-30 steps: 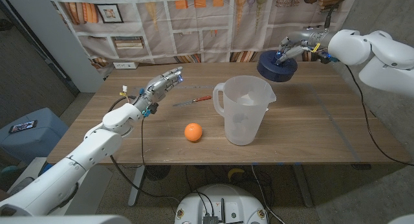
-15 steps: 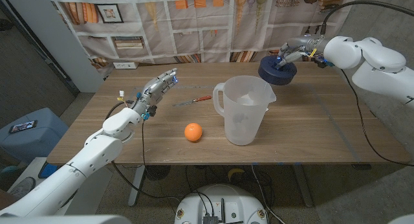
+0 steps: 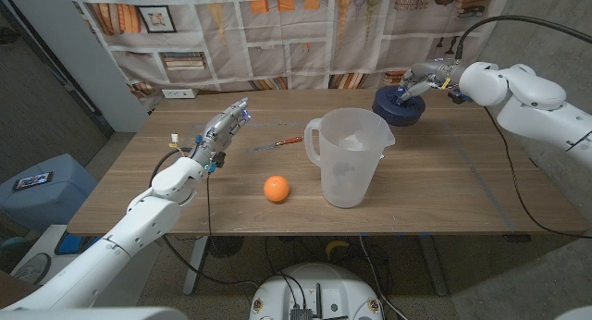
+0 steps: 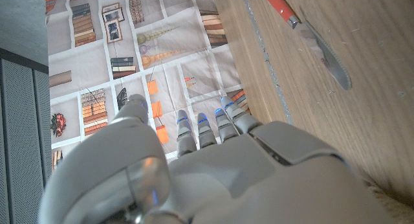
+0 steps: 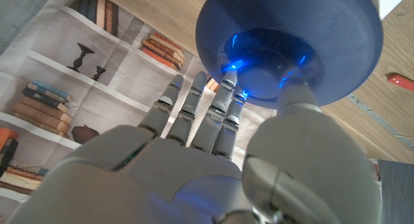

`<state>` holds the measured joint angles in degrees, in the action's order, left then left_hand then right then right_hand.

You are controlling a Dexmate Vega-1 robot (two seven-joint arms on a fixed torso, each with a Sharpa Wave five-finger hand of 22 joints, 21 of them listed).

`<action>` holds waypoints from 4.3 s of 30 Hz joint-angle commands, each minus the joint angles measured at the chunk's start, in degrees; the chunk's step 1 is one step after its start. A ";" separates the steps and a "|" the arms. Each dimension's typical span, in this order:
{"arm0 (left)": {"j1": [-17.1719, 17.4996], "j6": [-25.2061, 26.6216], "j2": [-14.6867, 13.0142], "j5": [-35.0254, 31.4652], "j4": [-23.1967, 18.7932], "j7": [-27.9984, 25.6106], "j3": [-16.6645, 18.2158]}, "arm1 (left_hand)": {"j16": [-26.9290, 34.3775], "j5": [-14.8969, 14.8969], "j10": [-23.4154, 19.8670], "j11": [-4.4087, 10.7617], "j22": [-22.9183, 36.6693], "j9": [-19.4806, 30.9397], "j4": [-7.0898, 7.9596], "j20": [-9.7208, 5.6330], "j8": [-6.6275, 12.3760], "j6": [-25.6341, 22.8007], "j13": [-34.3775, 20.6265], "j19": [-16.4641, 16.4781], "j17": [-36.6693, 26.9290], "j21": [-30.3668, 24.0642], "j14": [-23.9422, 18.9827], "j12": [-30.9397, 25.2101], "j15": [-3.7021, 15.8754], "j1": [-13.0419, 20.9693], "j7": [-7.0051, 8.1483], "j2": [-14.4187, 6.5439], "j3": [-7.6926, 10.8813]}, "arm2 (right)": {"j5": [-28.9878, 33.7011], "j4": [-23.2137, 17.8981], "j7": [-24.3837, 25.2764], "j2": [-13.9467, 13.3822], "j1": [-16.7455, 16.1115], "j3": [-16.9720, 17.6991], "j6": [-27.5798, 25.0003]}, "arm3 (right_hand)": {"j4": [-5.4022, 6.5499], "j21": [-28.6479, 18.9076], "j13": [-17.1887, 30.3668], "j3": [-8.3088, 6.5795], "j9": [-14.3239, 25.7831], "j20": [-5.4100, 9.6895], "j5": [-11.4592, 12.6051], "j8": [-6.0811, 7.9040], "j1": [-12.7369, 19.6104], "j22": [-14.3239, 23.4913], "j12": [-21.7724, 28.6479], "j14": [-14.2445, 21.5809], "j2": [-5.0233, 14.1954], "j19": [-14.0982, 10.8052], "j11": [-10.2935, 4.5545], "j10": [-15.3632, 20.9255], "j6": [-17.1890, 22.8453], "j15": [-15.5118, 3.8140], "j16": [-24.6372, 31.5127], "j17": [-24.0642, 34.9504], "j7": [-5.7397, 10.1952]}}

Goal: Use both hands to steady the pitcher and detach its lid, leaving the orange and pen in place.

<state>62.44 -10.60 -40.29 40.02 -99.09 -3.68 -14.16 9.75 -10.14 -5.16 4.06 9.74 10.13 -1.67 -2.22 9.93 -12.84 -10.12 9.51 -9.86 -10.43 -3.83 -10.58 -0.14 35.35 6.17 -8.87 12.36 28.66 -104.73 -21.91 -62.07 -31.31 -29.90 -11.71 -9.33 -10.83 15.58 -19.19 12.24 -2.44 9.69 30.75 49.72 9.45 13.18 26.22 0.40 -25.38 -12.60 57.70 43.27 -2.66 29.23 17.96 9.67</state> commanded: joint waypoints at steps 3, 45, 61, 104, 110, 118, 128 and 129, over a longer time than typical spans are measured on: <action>-0.76 -0.01 1.44 -2.16 0.70 -3.57 -0.36 | -0.02 -0.46 2.61 0.08 0.08 -0.02 1.55 -1.30 -0.27 2.42 -0.11 -2.39 -0.16 0.20 2.26 0.36 0.45 -2.96 0.82 -0.68 0.23 | 3.45 6.67 1.08 3.34 2.18 -3.95 1.36 | 0.00 -0.28 0.25 0.04 0.79 0.28 0.40 0.30 4.68 0.16 0.02 0.48 3.79 -0.66 -0.04 -0.25 2.84 -8.19 -0.10 0.31 3.12; -3.27 0.14 2.96 -2.07 4.34 -2.92 -1.45 | 0.24 -0.99 6.36 -0.26 -0.04 -0.18 2.34 -1.64 0.62 3.95 0.10 -6.84 0.11 0.01 5.90 -0.02 -0.04 -6.70 -0.11 -1.53 2.05 | 7.65 17.04 4.96 9.36 4.34 -11.57 1.22 | 0.30 -0.20 0.63 0.28 0.86 0.46 0.38 0.37 4.23 0.18 -0.05 0.65 3.56 -0.95 -0.02 -0.63 2.62 -8.07 -0.54 0.25 3.10; -2.94 0.30 3.06 -1.90 4.40 -3.17 -1.47 | 0.44 -1.05 5.71 0.08 -0.06 -0.18 2.09 -1.65 0.90 2.61 0.12 -6.44 0.14 -0.25 5.39 -0.34 -0.24 -6.89 -0.15 -1.59 2.93 | 8.14 17.51 5.33 9.76 4.08 -12.50 0.50 | 0.04 -0.08 0.67 0.75 0.61 0.18 0.42 -0.77 3.77 0.20 -0.71 0.20 1.60 -0.81 0.08 -2.25 -0.17 -7.94 -1.58 -0.13 3.07; -3.83 -0.20 2.54 -2.31 5.59 -1.62 -1.81 | 0.39 -1.18 5.02 -0.17 -0.06 -0.13 1.91 -1.43 0.44 2.48 0.12 -5.80 0.10 -0.43 4.93 -0.46 -0.26 -7.46 -0.75 -1.96 5.51 | -5.88 14.23 6.14 8.28 -0.30 -6.02 1.23 | 3.29 0.42 1.03 6.79 -0.78 -5.13 4.55 -13.37 -10.65 0.24 -2.74 -15.60 -5.35 6.21 5.77 -32.50 -24.25 1.05 -10.57 1.84 2.70; -4.25 -0.86 2.84 -2.74 6.32 -1.63 -1.87 | 0.38 -1.16 4.97 -0.18 -0.06 -0.13 1.83 -1.44 0.41 2.54 0.12 -5.82 0.11 -0.41 4.94 -0.47 -0.19 -7.52 -0.93 -1.90 5.81 | -13.03 15.81 9.72 9.11 -2.35 -2.98 3.40 | 3.87 0.37 0.77 7.09 -0.79 -5.28 4.53 -14.27 -12.22 0.25 -2.68 -17.18 -4.78 6.81 6.30 -34.22 -25.55 2.06 -11.36 1.79 2.38; -4.38 -2.25 4.00 -3.39 7.28 -2.19 -2.24 | 0.35 -1.14 4.85 -0.37 -0.06 -0.13 1.73 -1.46 0.42 2.50 0.12 -5.84 0.12 -0.39 5.00 -0.49 -0.22 -7.57 -0.98 -1.85 6.15 | -19.11 19.13 13.42 10.45 -3.24 -1.38 7.16 | 4.48 0.17 0.32 7.37 -0.88 -3.71 4.25 -15.14 -13.89 0.24 -2.65 -18.56 -3.94 6.90 7.14 -36.09 -26.44 2.52 -12.19 1.50 1.78; -4.03 -4.49 5.49 -4.75 8.06 -3.96 -2.26 | 0.44 -1.08 4.50 -0.41 -0.04 -0.13 1.57 -1.46 0.41 2.51 0.12 -4.83 0.13 -0.75 4.74 -0.57 -0.13 -7.75 -1.03 -1.77 6.81 | -29.03 22.32 17.12 12.72 -5.93 1.80 13.56 | 5.35 -0.24 -0.80 7.87 -1.18 -1.30 3.16 -17.06 -16.55 0.20 -3.25 -19.93 -2.48 5.30 8.45 -41.58 -28.37 2.56 -13.50 0.60 0.02; -4.09 -4.63 5.63 -4.85 8.22 -4.07 -2.27 | 0.44 -1.08 4.47 -0.40 -0.04 -0.13 1.57 -1.48 0.40 2.53 0.12 -4.82 0.13 -0.75 4.74 -0.58 -0.13 -7.76 -1.03 -1.77 6.83 | -29.43 22.26 17.35 12.69 -6.18 1.87 13.76 | 5.35 -0.22 -0.93 7.88 -1.22 -1.01 3.06 -17.28 -16.66 0.19 -3.20 -19.98 -2.37 5.28 8.47 -41.86 -28.66 2.42 -13.61 0.49 -0.26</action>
<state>58.28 -13.32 -35.98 36.37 -91.84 -6.28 -16.29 9.98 -11.07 -0.19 3.57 9.61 9.89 -0.02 -2.05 10.37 -10.25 -9.88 4.24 -9.62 -10.66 0.81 -10.87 -0.61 27.90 5.32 -10.70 18.76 8.71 -85.41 -8.70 -51.35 -34.55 -31.31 -3.41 -4.25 -10.83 14.82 -11.32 10.93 -4.23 13.00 13.83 33.99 9.45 10.14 6.85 -2.17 -19.83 -4.14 16.75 15.00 -0.10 15.88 18.60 9.83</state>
